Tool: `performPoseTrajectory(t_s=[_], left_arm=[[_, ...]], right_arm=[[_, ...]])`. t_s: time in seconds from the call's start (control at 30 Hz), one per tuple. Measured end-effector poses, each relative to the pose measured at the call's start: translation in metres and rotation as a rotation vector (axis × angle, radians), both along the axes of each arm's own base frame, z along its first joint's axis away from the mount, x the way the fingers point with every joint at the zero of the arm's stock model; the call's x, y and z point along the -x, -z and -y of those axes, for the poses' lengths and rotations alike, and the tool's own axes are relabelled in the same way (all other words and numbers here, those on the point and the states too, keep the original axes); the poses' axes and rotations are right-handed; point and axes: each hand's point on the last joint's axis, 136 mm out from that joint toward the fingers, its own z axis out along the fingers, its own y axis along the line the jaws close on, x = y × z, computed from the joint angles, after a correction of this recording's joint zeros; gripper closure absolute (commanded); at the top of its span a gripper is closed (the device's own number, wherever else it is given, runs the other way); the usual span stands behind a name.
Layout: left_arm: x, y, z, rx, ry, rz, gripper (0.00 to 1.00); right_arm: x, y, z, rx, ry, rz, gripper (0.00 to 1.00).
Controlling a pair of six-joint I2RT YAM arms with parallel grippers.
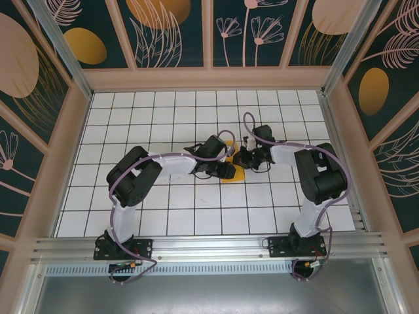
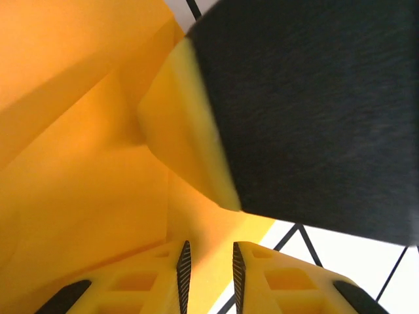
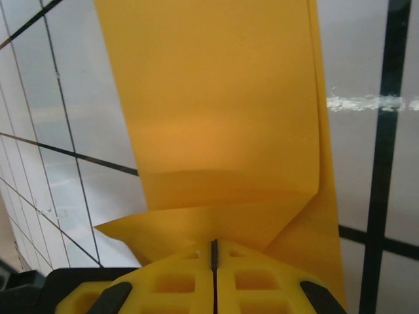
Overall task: Fold a paper plane with a square sheet of paper (fold left side to right side)
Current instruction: Fold the triangle a second time at the center of the table.
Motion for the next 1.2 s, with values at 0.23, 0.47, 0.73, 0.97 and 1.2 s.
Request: performPoseTrajectory(t_s=[0.23, 0.47, 0.73, 0.97, 1.2], left_arm=[[-0.002, 0.003, -0.001, -0.012, -0.004, 0.012, 0.70], [-0.003, 0.001, -0.001, 0.002, 0.006, 0.012, 0.71], [-0.003, 0.000, 0.000, 0.007, 0.015, 0.016, 0.76], [0.001, 0.009, -0.005, -0.012, 0.027, 0.019, 0.79], [0.007, 0.009, -0.009, 0.014, 0.068, 0.057, 0.79]], right_arm=[[-0.006, 0.008, -0.002, 0.013, 0.001, -0.014, 0.91], [-0.008, 0.009, -0.002, 0.024, 0.003, -0.015, 0.91], [-0.008, 0.009, -0.002, 0.025, 0.003, -0.015, 0.92], [-0.007, 0.009, -0.001, 0.034, 0.005, -0.020, 0.92], [-0.007, 0.009, -0.001, 0.038, 0.006, -0.024, 0.92]])
